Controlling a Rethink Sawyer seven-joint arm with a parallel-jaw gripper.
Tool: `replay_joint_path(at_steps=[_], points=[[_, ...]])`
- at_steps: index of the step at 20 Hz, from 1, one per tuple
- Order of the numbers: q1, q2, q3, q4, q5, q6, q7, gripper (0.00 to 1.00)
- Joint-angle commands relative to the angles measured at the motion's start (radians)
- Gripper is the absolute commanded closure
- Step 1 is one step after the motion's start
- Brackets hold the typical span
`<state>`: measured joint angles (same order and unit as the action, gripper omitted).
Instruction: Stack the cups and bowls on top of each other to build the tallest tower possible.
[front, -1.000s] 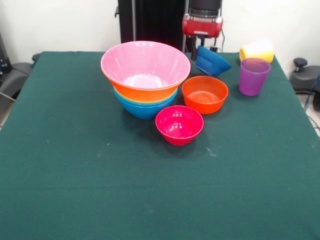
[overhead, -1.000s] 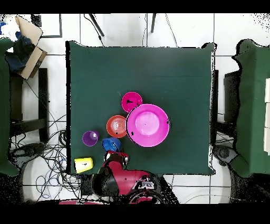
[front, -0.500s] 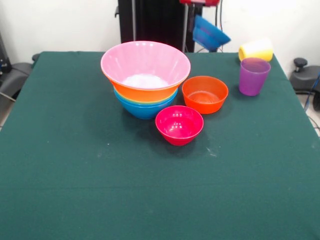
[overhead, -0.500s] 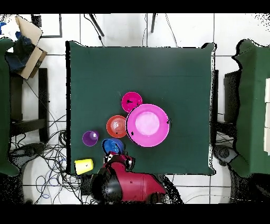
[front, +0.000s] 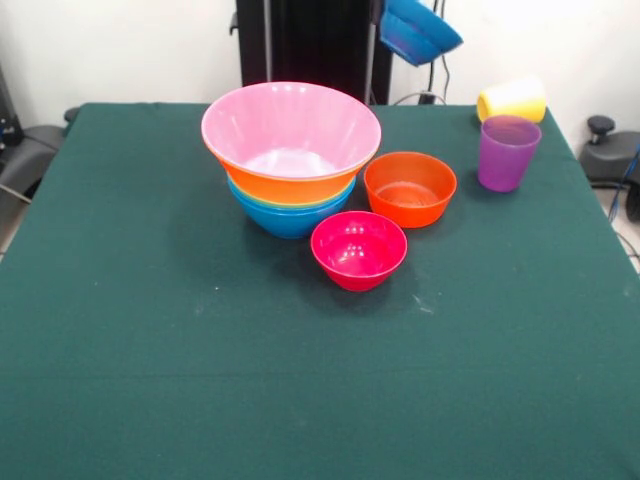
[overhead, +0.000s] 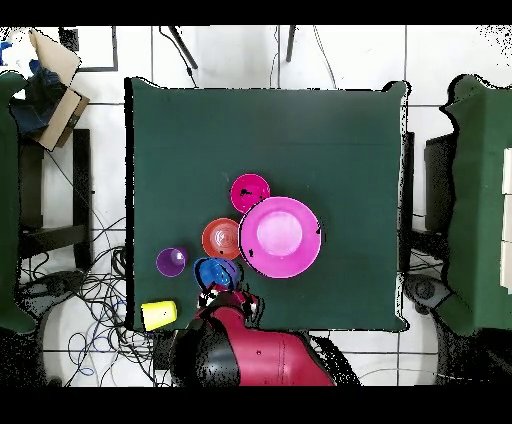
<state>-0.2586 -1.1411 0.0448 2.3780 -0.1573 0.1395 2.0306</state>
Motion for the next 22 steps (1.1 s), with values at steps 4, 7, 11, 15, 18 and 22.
replay_joint_path(at_steps=[4, 7, 11, 15, 18, 22], points=[[-0.122, -0.067, 0.180, 0.011, 0.029, 0.190, -0.060, 1.00], [-0.185, -0.060, 0.208, -0.012, 0.009, 0.211, -0.100, 1.00], [-0.264, -0.046, 0.244, -0.048, -0.024, 0.241, -0.147, 1.00], [-0.326, -0.012, 0.276, -0.086, -0.065, 0.253, -0.170, 1.00], [-0.352, 0.002, 0.290, -0.101, -0.098, 0.256, -0.167, 1.00], [-0.375, 0.020, 0.306, -0.119, -0.133, 0.257, -0.156, 1.00]])
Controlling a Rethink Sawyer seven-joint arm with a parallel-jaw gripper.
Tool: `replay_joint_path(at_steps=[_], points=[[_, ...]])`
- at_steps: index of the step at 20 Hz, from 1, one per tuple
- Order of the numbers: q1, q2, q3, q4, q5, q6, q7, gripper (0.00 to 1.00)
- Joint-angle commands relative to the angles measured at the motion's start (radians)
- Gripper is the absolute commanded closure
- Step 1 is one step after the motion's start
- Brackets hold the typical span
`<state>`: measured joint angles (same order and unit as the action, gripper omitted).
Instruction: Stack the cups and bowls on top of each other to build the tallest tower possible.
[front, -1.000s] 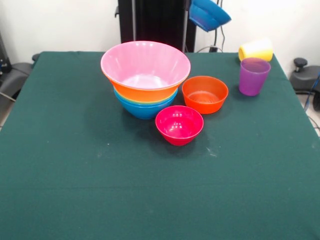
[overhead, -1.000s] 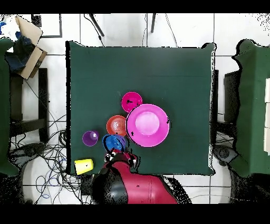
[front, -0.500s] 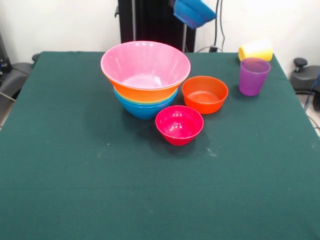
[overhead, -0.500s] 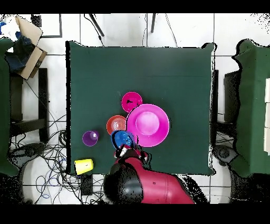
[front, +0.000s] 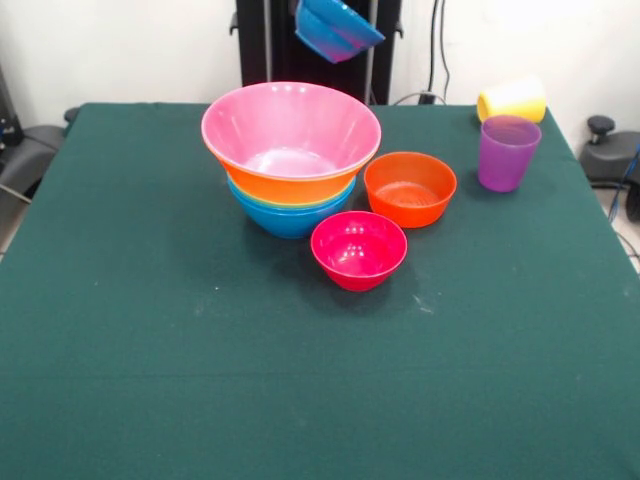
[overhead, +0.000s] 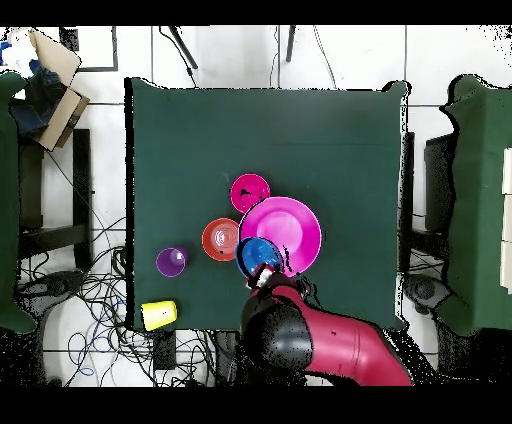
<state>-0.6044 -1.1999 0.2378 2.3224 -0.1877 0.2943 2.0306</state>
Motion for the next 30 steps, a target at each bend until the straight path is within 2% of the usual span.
replay_joint_path(at_steps=[1, 10, 15, 30], points=[[-0.032, 0.080, 0.118, -0.071, -0.107, 0.108, -0.154, 1.00], [-0.057, 0.135, 0.152, -0.140, -0.148, 0.132, -0.141, 1.00], [-0.059, 0.204, 0.143, -0.178, -0.209, 0.095, -0.114, 1.00], [-0.025, 0.316, 0.095, -0.221, -0.316, 0.000, -0.027, 1.00]])
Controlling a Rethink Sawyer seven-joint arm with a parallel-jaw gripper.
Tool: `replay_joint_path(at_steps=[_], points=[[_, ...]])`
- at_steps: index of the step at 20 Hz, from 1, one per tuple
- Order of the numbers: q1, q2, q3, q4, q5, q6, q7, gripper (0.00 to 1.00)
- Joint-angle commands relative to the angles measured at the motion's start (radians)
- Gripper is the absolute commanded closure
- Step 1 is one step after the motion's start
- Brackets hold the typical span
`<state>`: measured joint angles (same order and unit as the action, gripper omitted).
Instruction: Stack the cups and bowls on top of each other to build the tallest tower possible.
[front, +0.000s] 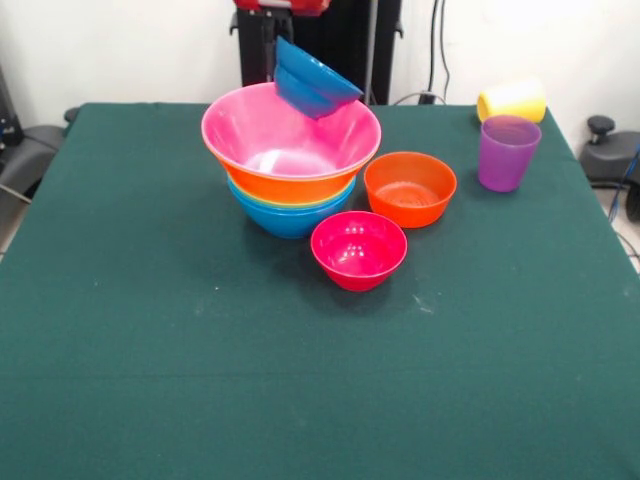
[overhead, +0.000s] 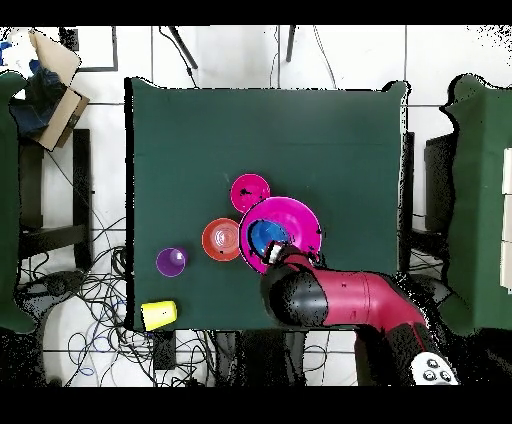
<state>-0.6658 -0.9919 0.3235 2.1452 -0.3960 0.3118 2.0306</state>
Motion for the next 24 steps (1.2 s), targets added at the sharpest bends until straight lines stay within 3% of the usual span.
replay_joint_path(at_steps=[1, 13, 24], points=[[0.036, 0.109, 0.008, -0.038, -0.114, -0.025, -0.022, 1.00], [0.077, 0.210, -0.060, -0.074, -0.185, -0.115, 0.037, 1.00], [0.084, 0.189, -0.065, -0.052, -0.167, -0.115, 0.032, 1.00]])
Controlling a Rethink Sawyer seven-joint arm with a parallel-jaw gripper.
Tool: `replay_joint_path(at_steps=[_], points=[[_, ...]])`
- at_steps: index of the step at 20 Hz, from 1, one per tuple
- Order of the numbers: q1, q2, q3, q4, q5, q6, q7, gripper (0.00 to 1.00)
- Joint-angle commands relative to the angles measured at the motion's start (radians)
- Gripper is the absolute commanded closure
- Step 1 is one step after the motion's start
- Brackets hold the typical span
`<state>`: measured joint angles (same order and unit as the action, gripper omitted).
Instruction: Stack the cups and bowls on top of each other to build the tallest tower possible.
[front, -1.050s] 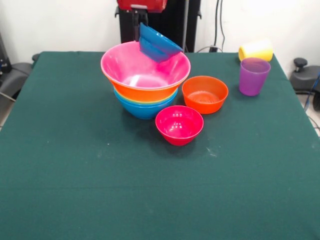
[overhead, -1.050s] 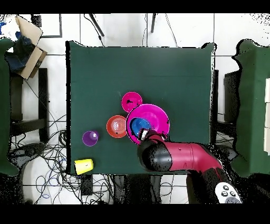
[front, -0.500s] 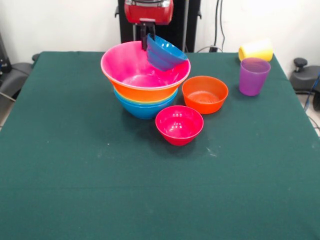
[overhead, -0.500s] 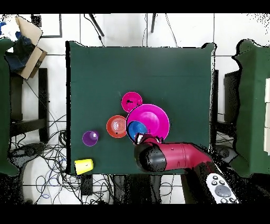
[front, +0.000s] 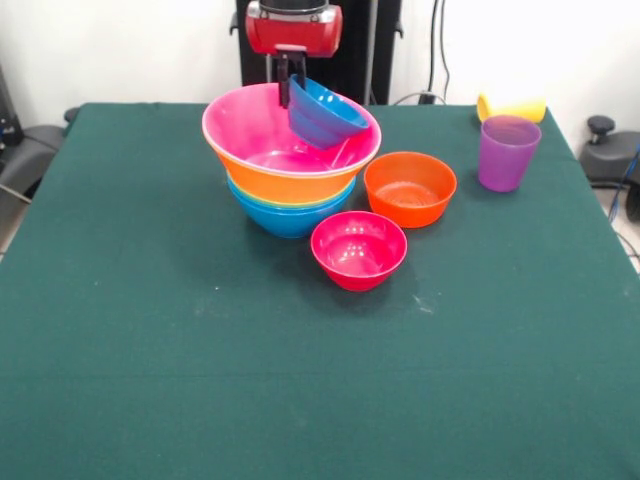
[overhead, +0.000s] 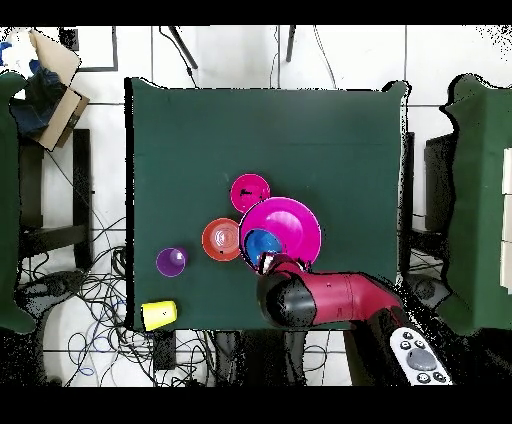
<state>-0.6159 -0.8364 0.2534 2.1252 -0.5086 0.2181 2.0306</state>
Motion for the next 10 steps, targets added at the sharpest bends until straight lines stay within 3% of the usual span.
replay_joint_path(at_steps=[1, 10], points=[[0.034, 0.029, 0.006, -0.030, -0.052, -0.020, 0.031, 1.00], [0.009, 0.032, 0.027, -0.029, -0.050, -0.015, 0.013, 1.00]])
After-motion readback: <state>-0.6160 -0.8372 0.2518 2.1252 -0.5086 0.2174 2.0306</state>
